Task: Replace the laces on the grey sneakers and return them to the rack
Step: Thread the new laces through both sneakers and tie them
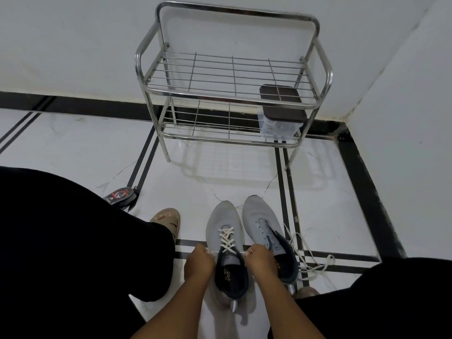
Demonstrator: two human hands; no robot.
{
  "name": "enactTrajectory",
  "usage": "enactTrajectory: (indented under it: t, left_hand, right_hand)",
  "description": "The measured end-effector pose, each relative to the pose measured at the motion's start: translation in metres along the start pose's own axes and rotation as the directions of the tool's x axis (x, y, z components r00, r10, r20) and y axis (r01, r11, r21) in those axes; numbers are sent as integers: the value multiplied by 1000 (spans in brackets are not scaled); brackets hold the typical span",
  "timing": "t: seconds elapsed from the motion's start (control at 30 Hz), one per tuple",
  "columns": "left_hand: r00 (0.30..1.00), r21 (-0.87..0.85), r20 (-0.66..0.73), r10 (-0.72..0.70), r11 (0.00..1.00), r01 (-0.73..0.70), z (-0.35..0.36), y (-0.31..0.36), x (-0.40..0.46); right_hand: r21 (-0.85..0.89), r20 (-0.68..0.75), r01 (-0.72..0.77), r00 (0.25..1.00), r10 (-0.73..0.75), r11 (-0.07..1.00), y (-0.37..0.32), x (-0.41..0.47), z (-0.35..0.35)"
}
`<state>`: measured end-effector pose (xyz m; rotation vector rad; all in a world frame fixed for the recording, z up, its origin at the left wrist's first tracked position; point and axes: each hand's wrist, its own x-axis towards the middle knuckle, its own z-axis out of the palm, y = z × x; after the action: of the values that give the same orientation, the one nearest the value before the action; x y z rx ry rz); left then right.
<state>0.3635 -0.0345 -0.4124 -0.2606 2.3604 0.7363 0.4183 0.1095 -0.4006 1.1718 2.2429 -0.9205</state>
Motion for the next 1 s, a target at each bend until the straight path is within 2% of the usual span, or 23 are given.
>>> enactTrajectory:
  t: [0.17, 0.3, 0.37, 0.47, 0.63, 0.73, 0.83, 1.0]
  left_hand:
    - [999, 174, 33, 7, 985, -13, -13, 20, -1]
    - [985, 291, 105, 135, 943, -160, -36, 50, -2]
    - [974, 269, 136, 179, 940, -210, -51, 69, -5]
    - [957, 194, 123, 264, 939, -284, -78, 91, -15]
    - [901, 111, 68, 429, 894, -435, -120, 117, -47]
    - [842, 94, 50, 538, 837, -540, -137, 126, -65]
    - [784, 58, 44, 619, 782, -621, -147, 129, -75]
    - [717, 202, -72, 693, 714, -670, -150, 133, -81]
  right_hand:
    - [97, -37, 60, 998, -56, 994, -17, -4, -13]
    - [120, -129, 202, 974, -186, 972, -48, -9, -42]
    - [241, -216, 300, 944, -250, 923, -60, -17, -59]
    - [446, -294, 413, 905, -306, 794, -72, -37, -83]
    - [548, -328, 510, 860, -390, 663, -89, -64, -113]
    - [521, -348, 561, 828, -440, 644, -94, -78, -127]
    - [394, -367, 603, 795, -483, 694, -95, -88, -137]
    - [351, -339, 617, 785, -519, 704, -94, -99, -142]
